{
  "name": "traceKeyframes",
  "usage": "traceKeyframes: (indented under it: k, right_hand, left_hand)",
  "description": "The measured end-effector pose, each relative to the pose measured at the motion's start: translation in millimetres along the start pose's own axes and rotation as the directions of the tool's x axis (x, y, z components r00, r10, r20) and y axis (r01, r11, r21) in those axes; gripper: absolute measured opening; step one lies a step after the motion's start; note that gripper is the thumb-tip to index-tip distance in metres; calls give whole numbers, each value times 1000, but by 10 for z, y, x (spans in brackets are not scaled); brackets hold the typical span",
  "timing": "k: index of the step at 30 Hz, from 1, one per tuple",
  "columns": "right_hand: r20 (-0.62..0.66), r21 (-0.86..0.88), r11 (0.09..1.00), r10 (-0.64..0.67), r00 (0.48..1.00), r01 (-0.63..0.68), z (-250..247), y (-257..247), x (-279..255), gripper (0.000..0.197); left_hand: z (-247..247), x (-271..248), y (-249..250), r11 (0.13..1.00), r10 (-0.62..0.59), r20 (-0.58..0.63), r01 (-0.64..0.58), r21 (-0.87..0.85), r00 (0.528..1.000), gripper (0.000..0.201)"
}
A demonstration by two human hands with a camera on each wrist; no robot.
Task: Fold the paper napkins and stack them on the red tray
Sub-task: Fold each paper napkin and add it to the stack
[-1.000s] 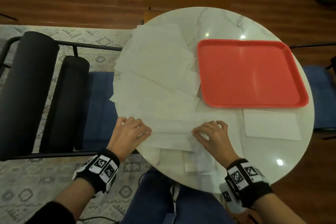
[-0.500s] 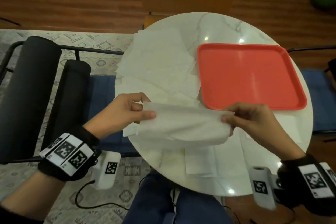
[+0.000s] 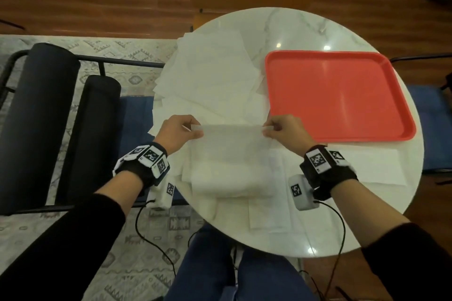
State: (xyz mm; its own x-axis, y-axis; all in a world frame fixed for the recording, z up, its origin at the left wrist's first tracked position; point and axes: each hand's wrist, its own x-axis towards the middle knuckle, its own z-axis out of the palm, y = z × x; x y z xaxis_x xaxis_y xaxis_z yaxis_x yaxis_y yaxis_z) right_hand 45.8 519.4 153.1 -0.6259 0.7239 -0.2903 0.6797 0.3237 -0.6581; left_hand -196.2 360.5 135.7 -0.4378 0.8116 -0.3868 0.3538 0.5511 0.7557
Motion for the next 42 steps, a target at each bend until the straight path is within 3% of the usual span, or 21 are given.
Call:
traceKeyframes:
  k: [4, 9, 12, 14, 16, 18, 20, 21, 23, 25, 27, 33, 38, 42]
  right_hand:
    - [-108, -18, 996, -87, 990, 86, 6, 24, -235, 7]
    - [-115, -128, 980, -165, 980, 150, 200, 284, -695, 6]
    - [-35, -250, 958, -156, 987, 143, 333, 383, -895, 9]
    - [128, -353, 928, -76, 989, 118, 361, 360, -990, 14]
    - [244, -442, 891, 7, 970, 105, 339, 343, -1004, 29]
    - [140, -374, 926, -1, 990, 54, 285, 267, -982, 39]
    - [-76, -266, 960, -114, 991, 90, 350, 140, -894, 40]
    - [-136, -249, 960, -168, 976, 130, 433, 45, -838, 39]
    - [-65, -255, 950, -202, 977, 179, 679, -161, -738, 42]
    - [181, -275, 943, -141, 973, 187, 977, -321, -706, 51]
    - [314, -293, 935, -104, 944, 200, 1225, -338, -702, 54]
    - [269, -405, 899, -56, 962, 165, 1327, 62, -817, 66]
    - [175, -459, 888, 48, 983, 38, 1060, 449, -935, 58]
    - [162, -485, 874, 68, 985, 19, 969, 559, -976, 59]
  left_hand:
    - [24, -217, 8, 992, 123, -79, -125, -23, 989, 13]
    - [197, -701, -222, 980, 198, -12, -198, -5, 980, 16]
    - [303, -844, -429, 958, 231, 132, -249, 145, 964, 12]
    - [340, -898, -481, 892, 203, 286, -297, 341, 936, 12]
    - [328, -929, -450, 834, 173, 347, -325, 447, 922, 22]
    - [301, -953, -322, 885, 196, 272, -289, 365, 942, 32]
    - [397, -925, -215, 918, 248, 125, -274, 285, 961, 46]
    - [495, -897, -173, 903, 273, 78, -284, 323, 959, 57]
    - [757, -852, -115, 829, 265, 102, -280, 484, 959, 73]
    - [1027, -822, -197, 733, 193, 194, -273, 623, 962, 72]
    - [1166, -796, -343, 660, 202, 210, -291, 693, 957, 72]
    - [1224, -823, -561, 692, 155, 192, -246, 679, 969, 78]
    - [1227, -832, -592, 679, 156, 179, -237, 695, 971, 83]
    - [1239, -818, -555, 677, 174, 139, -221, 702, 975, 79]
